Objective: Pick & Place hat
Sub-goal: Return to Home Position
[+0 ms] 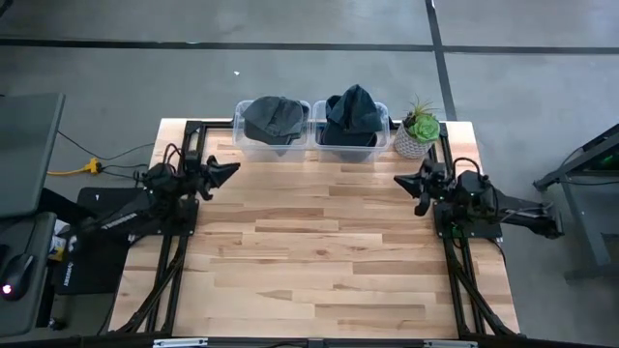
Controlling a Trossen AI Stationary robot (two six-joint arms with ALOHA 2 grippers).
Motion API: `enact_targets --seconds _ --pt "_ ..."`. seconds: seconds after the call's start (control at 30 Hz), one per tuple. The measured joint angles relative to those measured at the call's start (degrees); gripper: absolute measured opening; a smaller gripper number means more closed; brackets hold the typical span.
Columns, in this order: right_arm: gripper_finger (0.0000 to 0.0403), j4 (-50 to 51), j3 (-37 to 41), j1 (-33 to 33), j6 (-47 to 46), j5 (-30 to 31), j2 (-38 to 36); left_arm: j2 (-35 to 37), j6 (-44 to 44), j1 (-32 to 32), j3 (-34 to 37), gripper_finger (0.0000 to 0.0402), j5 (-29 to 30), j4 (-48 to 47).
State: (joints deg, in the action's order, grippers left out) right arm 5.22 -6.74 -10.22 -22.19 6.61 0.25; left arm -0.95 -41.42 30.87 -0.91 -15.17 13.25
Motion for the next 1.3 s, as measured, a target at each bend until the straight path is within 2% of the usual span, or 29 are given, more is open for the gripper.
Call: enact_targets --seconds 0.13,0.23,0.33,0.5,0.63,0.77,1.3 --pt "0.0000 0.0 2.2 0.0 -1.6 -0.2 0.0 0.0 4.7 -10.2 0.0 0.0000 13.0 -0.7" --pt "0.0000 -0.1 3.3 0.0 -2.5 -0.4 0.0 -0.7 4.9 -16.9 0.0 0.0000 21.9 -5.1" --pt "0.0000 -0.4 3.5 0.0 -1.4 -0.6 0.0 -0.7 8.4 -21.9 0.0 0.0000 27.9 -7.2" --pt "0.0000 0.2 3.5 0.0 0.3 -2.8 0.0 -0.6 17.7 -25.4 0.0 0.0000 28.1 -10.7" --pt "0.0000 1.0 3.4 0.0 3.4 -5.6 0.1 -0.6 23.3 -25.3 0.0 0.0000 25.5 -11.6" --pt "0.0000 1.0 3.4 0.0 6.1 -5.6 0.1 -0.6 27.7 -25.3 0.0 0.0000 24.9 -11.6" --pt "0.0000 0.6 3.5 0.0 7.3 -5.7 0.1 -0.6 27.7 -25.3 0.0 0.0001 24.7 -11.7"
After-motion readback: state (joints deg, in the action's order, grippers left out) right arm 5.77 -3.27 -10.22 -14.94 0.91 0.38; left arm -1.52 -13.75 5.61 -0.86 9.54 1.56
